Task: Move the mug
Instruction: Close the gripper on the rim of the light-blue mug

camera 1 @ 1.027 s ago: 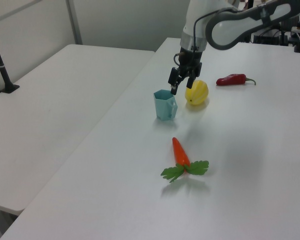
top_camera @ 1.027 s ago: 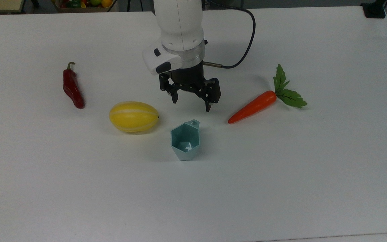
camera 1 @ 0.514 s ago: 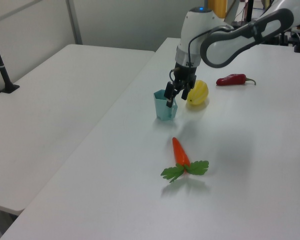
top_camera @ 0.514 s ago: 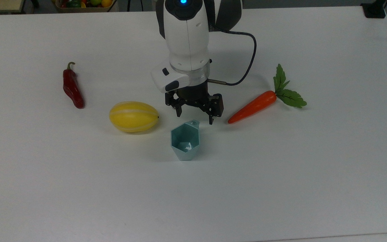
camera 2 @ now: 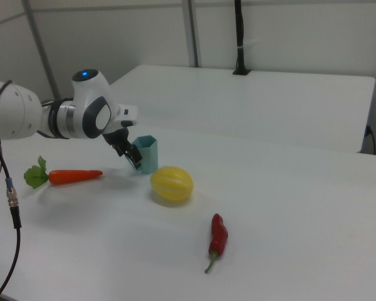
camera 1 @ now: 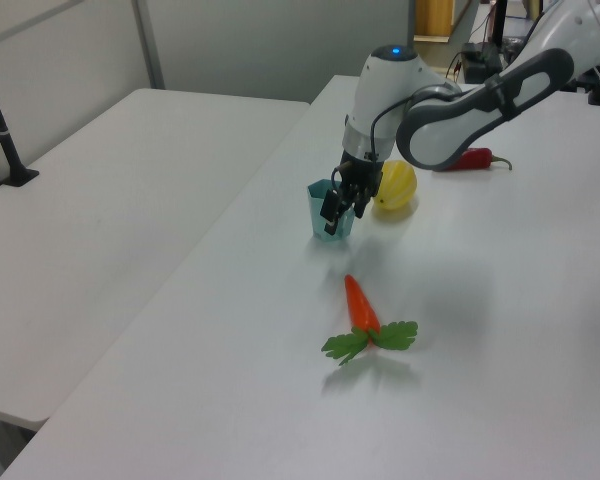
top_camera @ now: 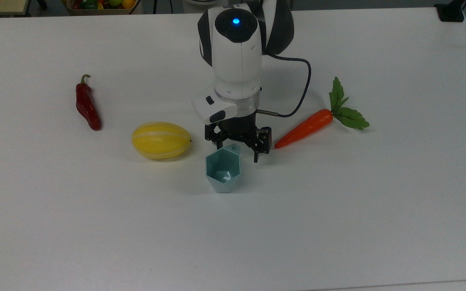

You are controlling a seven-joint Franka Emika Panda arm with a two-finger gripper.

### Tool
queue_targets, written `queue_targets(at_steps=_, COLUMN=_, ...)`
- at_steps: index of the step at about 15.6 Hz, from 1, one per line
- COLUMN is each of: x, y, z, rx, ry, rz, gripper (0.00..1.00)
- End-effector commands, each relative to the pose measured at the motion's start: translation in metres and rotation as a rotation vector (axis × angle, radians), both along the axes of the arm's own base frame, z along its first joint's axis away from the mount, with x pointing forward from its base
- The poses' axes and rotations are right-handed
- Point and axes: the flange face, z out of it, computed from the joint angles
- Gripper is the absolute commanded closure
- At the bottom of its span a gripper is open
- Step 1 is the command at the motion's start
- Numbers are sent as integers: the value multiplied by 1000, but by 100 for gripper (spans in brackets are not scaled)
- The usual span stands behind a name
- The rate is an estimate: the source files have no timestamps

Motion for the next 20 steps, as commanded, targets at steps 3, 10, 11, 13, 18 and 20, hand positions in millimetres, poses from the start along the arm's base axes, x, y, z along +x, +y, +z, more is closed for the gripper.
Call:
queue_targets(at_steps=3, x=6, y=4, z=-3, rx=-14, ry=-53, rz=-19, gripper=24)
queue_targets(at_steps=10, x=6, y=1, z=-3, rx=-16, ry=-53, rz=-21, gripper=46)
queue_targets(at_steps=11, x=6, y=1, z=-3, rx=-16, ry=-53, rz=-21, gripper=45)
queue_targets(at_steps=13, x=6, y=1, z=-3, rx=-16, ry=-53, rz=-20, gripper=46)
queue_targets(at_steps=18, x=6, y=3, z=-3, rx=-26, ry=-54, rz=-10, gripper=50)
queue_targets(at_steps=20, x=5, y=4, z=-4, rx=-27, ry=-52, rz=-8, gripper=50)
